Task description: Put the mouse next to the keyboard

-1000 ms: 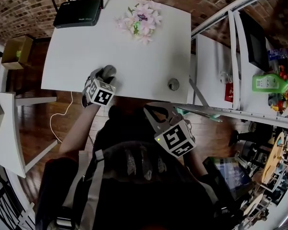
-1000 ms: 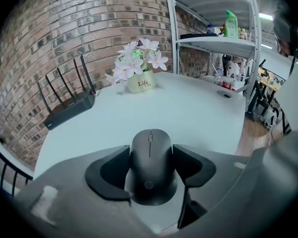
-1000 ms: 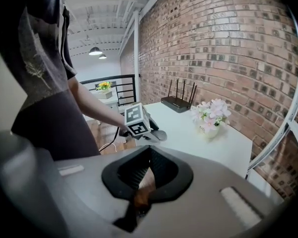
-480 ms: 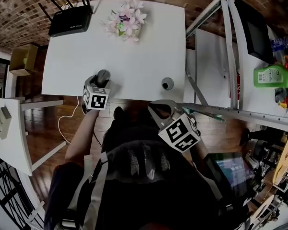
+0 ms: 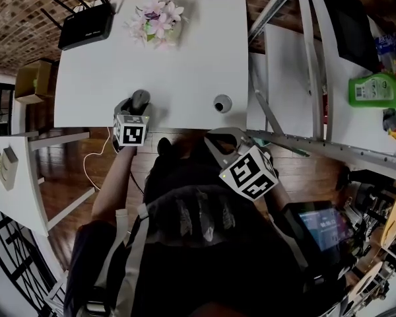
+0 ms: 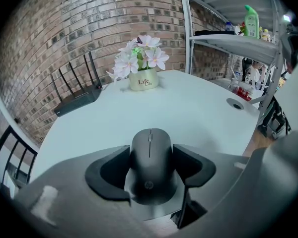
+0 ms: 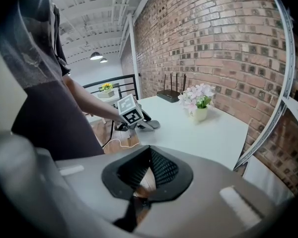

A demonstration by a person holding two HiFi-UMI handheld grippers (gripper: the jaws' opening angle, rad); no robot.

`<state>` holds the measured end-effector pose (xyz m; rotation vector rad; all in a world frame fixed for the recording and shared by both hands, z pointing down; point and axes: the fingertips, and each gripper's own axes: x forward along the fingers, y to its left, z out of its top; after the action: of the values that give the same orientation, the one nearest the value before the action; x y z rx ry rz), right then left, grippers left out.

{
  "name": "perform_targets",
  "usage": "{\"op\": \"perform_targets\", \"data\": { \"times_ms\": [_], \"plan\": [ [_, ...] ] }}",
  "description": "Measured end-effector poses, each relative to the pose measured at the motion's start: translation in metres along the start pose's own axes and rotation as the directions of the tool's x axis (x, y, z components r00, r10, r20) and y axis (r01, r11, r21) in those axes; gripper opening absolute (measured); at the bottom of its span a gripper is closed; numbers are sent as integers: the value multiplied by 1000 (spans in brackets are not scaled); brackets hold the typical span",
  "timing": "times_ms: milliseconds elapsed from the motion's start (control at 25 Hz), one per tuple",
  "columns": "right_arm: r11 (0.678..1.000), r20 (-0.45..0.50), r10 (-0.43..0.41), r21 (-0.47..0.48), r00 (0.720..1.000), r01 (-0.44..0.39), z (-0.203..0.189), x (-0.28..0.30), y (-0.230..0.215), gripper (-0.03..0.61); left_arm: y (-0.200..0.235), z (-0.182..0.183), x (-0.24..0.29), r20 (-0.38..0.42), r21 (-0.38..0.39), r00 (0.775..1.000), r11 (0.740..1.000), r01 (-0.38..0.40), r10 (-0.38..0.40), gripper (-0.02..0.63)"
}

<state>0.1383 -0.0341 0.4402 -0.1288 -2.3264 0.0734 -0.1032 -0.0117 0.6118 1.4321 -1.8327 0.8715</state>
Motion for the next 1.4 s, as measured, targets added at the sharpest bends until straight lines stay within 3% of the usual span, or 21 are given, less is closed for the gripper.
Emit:
{"op": "perform_targets", "data": {
  "times_ms": [920,1400],
  "plan": [
    [999,3,32,18,999,-32,-30,-15,-5,6,-51,21,4,-12,12,1000,1000,15,-15,279],
    [999,3,31,34,1000,-31,-37,-20,-10,6,-67,28,5,-10,82,1000,996,30,-29,276]
  ]
}}
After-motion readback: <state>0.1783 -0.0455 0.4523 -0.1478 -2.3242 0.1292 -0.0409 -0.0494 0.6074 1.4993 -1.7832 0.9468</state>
